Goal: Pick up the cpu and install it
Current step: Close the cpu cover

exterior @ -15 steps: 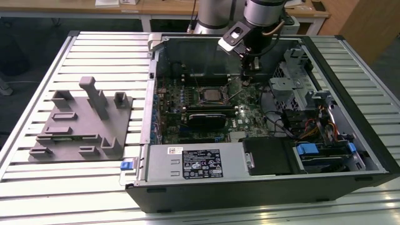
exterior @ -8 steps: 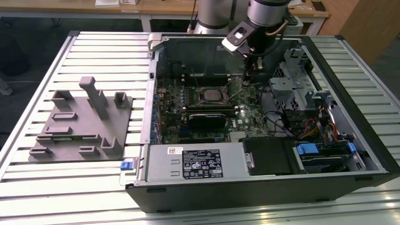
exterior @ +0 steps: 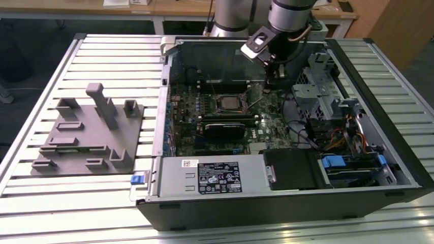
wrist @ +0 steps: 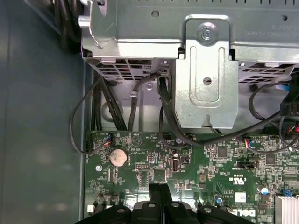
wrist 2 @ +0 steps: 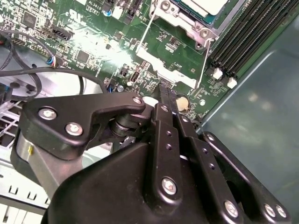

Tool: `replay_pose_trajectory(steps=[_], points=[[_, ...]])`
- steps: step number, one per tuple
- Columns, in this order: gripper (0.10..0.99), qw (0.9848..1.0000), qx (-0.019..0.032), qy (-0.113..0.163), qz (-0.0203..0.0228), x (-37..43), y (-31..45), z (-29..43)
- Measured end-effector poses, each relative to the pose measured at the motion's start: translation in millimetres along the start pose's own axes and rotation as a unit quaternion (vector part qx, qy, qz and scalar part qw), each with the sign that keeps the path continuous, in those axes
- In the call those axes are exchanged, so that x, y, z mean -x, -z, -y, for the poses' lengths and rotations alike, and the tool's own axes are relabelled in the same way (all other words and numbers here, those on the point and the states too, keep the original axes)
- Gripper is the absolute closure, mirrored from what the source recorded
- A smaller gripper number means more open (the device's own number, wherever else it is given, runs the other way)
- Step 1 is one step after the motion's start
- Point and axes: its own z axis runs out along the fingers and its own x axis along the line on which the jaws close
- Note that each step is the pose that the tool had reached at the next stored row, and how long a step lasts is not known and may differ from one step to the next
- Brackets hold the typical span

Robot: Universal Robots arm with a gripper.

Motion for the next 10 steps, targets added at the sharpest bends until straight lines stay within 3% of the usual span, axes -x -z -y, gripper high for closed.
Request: replay_pose_trajectory(steps=[4, 10], points=[[0.980, 1.0000, -0.0002, 0.000, -0.0001, 0.1, -8.0, 0.1], [0.980, 1.0000, -0.0008, 0.000, 0.0001, 0.1, -7.6, 6.0]])
